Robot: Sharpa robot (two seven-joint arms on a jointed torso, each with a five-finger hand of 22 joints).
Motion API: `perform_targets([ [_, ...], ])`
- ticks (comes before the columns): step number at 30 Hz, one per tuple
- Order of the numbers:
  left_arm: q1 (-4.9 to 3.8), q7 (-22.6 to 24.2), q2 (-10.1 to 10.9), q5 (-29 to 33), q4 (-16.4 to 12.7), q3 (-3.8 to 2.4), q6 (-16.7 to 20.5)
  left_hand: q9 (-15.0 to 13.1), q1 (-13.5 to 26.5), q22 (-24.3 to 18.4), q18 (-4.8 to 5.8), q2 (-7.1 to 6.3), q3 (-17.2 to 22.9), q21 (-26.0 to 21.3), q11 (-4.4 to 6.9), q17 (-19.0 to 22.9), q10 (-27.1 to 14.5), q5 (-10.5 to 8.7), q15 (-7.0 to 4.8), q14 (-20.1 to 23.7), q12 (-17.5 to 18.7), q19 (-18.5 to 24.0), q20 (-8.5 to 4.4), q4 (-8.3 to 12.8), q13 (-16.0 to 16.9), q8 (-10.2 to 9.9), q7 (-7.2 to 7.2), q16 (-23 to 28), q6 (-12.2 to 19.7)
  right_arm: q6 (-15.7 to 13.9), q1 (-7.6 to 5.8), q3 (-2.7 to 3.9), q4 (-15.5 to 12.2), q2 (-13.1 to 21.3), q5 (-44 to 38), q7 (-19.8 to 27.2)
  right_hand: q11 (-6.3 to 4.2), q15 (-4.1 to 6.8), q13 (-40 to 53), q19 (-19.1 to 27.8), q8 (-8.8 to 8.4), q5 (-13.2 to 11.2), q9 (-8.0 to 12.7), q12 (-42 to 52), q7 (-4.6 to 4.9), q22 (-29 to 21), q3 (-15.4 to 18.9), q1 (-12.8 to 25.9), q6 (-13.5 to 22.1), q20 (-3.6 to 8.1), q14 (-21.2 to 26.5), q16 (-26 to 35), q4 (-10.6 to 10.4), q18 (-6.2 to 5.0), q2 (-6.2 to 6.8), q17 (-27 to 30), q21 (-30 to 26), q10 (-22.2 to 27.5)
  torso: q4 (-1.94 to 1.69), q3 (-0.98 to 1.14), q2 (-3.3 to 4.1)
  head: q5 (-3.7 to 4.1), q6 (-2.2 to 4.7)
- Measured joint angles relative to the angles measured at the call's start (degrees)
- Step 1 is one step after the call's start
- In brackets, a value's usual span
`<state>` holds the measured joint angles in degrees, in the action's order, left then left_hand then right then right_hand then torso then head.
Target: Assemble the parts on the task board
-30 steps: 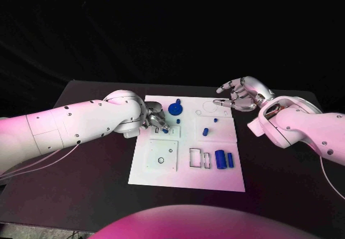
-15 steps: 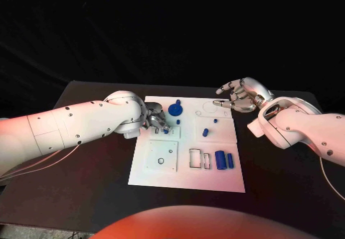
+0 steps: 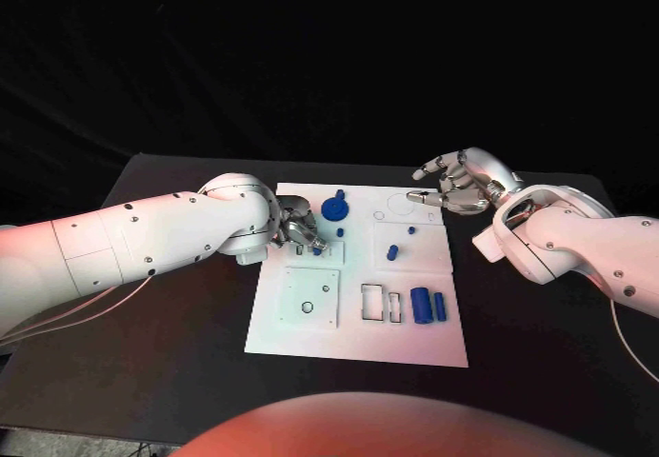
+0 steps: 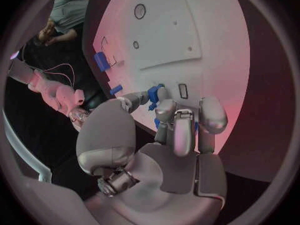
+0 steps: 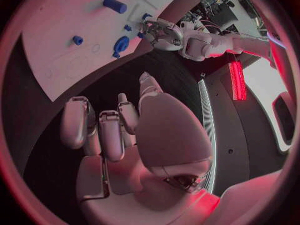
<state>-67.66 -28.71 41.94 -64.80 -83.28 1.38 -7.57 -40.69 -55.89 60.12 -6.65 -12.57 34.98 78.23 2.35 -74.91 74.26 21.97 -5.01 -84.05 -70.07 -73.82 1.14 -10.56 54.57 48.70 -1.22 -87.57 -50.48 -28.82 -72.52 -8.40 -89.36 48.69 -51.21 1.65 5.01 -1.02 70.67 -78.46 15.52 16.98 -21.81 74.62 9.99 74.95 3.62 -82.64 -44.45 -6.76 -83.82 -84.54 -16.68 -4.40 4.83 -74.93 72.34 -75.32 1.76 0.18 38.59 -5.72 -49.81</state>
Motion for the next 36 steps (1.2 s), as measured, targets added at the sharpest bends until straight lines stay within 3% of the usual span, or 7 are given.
perform_targets([
  [30, 0.10, -0.04, 0.63, -0.02, -0.25, 0.06, -0.01, 0.00, -0.60, 0.18, 0.00, 0.60, -1.43, 0.01, 0.20, 0.00, 0.20, 0.00, 0.00, 0.00, -0.66, 0.00, 0.00, -1.01, 0.90, 0.00, -0.20, 0.00, -0.21, 0.18, 0.09, 0.00, 0.15, -0.04, 0.07, -0.25, 0.00, 0.00, 0.04, 0.00, 0.00, -0.22, 0.05, 0.01, 0.00, -0.02, 0.00, 0.24, 0.00, 0.00, 0.00, 0.00, 0.00, 0.00, -0.24, 0.01, 0.00, 0.00, -0.03, 0.01, 0.00, -0.12, -0.14],
  [36, 0.10, -0.06, 0.63, -0.02, -0.30, 0.05, -0.01, 0.06, -0.60, 0.22, 0.00, 0.59, -2.77, 0.01, 0.00, 0.00, 0.41, 0.00, 0.00, 0.00, -0.66, 0.00, 0.00, -2.17, 0.94, 0.00, -0.20, 0.00, -0.21, 0.18, 0.11, 0.00, 0.20, -0.06, 0.07, -0.27, 0.00, 0.00, 0.04, 0.00, 0.00, -0.22, 0.05, 0.02, 0.00, -0.03, 0.00, 0.24, 0.00, 0.00, 0.00, 0.00, 0.00, 0.00, -0.24, 0.02, 0.00, 0.00, -0.01, 0.01, -0.01, -0.12, -0.09],
])
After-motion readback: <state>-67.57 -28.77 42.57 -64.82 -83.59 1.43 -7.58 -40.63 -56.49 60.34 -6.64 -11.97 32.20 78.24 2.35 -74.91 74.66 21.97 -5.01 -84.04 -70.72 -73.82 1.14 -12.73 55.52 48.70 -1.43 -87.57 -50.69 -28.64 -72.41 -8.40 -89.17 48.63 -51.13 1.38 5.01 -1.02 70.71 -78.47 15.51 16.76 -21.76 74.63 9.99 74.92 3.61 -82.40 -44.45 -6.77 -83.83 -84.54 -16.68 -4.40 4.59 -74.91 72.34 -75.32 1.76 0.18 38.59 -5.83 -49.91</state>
